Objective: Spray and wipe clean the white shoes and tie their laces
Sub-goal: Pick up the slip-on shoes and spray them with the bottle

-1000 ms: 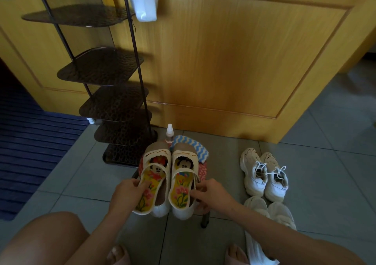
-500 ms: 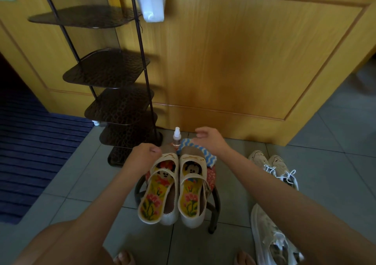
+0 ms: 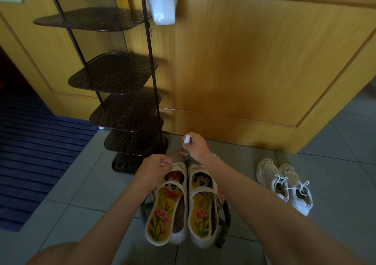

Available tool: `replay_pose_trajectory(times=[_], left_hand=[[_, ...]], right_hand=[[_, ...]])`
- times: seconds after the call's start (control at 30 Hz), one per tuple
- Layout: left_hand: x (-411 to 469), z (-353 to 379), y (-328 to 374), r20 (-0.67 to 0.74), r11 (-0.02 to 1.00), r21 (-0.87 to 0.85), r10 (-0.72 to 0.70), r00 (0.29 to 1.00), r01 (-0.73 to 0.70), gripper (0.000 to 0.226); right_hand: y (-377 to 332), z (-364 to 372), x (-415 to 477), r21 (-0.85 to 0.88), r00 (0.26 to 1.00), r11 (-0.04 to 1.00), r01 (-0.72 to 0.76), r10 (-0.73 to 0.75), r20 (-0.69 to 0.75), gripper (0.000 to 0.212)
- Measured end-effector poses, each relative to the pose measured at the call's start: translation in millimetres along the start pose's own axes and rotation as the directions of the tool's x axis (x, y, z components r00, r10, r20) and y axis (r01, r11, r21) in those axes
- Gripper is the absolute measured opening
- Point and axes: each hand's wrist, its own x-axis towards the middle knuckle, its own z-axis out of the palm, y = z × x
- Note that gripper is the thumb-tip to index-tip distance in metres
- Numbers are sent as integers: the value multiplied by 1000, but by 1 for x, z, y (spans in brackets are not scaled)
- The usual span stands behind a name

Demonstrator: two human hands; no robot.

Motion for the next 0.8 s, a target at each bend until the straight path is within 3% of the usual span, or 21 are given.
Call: replay_pose_trajectory(times=[0.13,0.23,0.3,0.33,0.43,0.5,0.8], left_hand=[[1,-2,1,7,999,-39,6,1000,-6,24],[0,-3,2,43,997,-66,33,998,-31,24],[-1,0,6,80,997,-52,57,995,-53,24],[-1,2,8,100,997,-41,70,993,-66,21],[-1,11,16,141,995,-9,98,985,-98,12],[0,18,18,155,995,8,100,983,-103,16],[11,21,39,162,985,-108,151,975,-135,13]], right_hand=[[-5,-28,-16,298,992,946,126,-114,-59,11],[-15,-67,-36,408,985,898,166,-133,-108,21],[-13,-93,-49,542,993,833,111,-76,-87,27],[-10,-104,-56,651,998,757,61,-54,-31,31],[3,-126,-76,907,971,400,-134,-129,201,34],[9,-132,-87,929,948,298,-220,-160,276,37],[10,-130,-90,915,888,246,-321,-256,381,26]])
